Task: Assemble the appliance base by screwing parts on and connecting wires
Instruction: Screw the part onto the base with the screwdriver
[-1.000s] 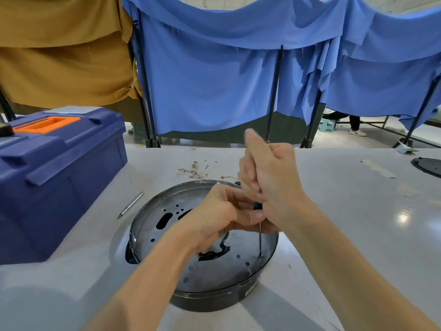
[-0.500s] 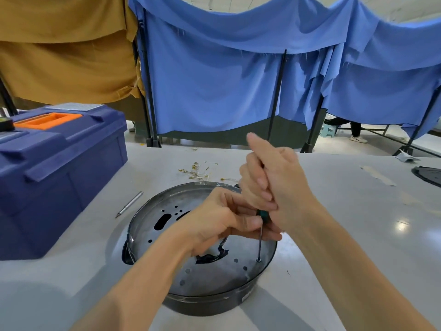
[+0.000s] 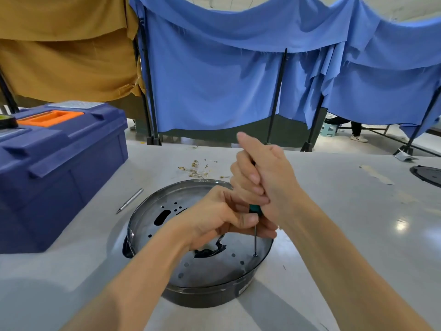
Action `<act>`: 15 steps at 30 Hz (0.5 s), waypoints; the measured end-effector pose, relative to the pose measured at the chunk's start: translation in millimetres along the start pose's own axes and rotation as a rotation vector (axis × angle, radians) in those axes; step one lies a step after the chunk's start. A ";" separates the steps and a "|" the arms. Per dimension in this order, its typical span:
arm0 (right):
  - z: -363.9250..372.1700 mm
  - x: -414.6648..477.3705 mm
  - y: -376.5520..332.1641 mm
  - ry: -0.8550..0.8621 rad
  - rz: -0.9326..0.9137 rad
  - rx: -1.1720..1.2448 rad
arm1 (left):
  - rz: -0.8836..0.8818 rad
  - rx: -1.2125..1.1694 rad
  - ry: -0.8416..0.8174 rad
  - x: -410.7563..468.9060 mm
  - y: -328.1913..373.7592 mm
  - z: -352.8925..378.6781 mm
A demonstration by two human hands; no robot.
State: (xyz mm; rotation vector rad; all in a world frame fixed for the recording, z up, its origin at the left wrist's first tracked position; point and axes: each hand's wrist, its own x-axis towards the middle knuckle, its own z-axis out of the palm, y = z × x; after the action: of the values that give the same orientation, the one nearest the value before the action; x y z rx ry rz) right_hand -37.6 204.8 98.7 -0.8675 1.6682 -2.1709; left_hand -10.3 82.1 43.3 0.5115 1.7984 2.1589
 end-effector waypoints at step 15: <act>-17.4 -1.2 -11.7 -0.129 0.099 0.042 | -0.013 -0.016 -0.061 5.5 -4.9 -0.3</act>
State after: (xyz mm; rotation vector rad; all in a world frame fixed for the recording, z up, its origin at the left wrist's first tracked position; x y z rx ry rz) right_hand -45.5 222.6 106.7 -0.8741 1.5649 -2.0321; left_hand -15.4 85.2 38.9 0.5544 1.7466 2.1239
